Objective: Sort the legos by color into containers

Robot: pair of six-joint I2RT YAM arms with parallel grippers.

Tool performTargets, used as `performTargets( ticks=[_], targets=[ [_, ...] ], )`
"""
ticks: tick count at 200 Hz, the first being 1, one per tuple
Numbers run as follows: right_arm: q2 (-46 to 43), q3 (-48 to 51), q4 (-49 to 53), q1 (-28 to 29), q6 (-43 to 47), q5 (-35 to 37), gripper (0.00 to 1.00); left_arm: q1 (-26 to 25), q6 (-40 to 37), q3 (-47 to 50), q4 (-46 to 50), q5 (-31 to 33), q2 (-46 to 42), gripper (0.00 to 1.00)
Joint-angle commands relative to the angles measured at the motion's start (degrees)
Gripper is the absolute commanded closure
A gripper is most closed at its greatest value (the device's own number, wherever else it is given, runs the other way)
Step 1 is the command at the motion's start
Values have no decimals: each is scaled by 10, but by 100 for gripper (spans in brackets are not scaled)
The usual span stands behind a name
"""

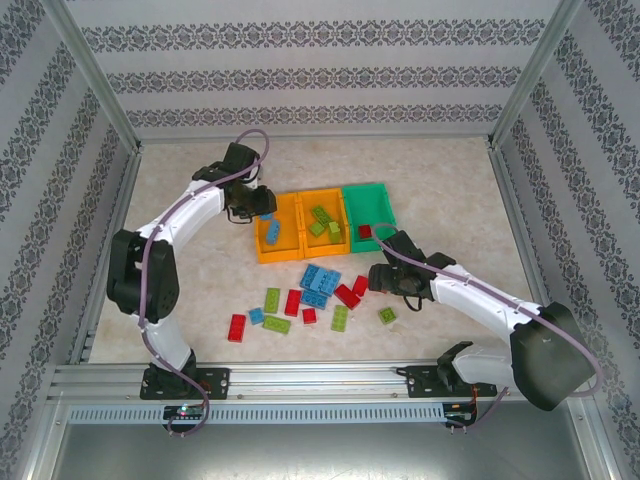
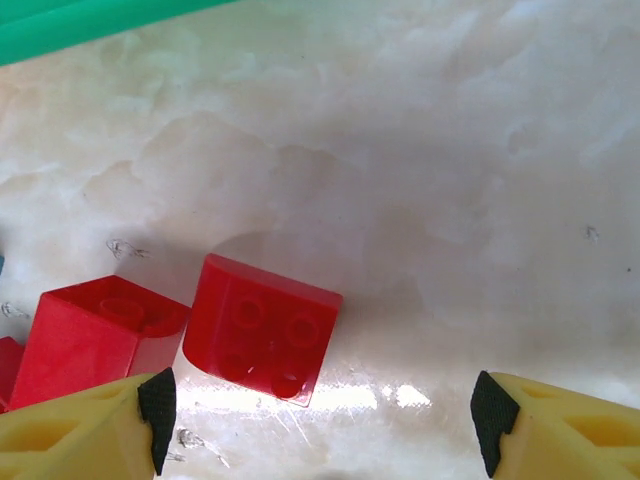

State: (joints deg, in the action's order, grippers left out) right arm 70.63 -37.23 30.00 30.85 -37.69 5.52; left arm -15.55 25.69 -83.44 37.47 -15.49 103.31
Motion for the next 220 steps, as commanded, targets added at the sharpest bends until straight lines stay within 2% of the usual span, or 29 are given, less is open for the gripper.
performTargets(
  ticks=[1, 42, 79, 137, 177, 220],
  targets=[
    [-16, 11, 9, -7, -34, 0, 20, -11, -19, -20, 13, -15, 13, 67],
    [12, 4, -38, -25, -38, -40, 20, -24, -20, -26, 17, -4, 33, 51],
    [32, 0, -62, -56, -27, -74, 23, -40, -24, -8, 13, 33, 8, 36],
    [46, 6, -142, -67, 12, -139, 28, -47, -8, 54, -26, 31, -58, 23],
    [82, -3, -145, -67, 50, -183, 28, -47, 1, 92, -29, 42, -102, 13],
    [80, 13, -144, -67, 61, -202, 32, -47, 12, 132, -36, 46, -131, 4]
  ],
)
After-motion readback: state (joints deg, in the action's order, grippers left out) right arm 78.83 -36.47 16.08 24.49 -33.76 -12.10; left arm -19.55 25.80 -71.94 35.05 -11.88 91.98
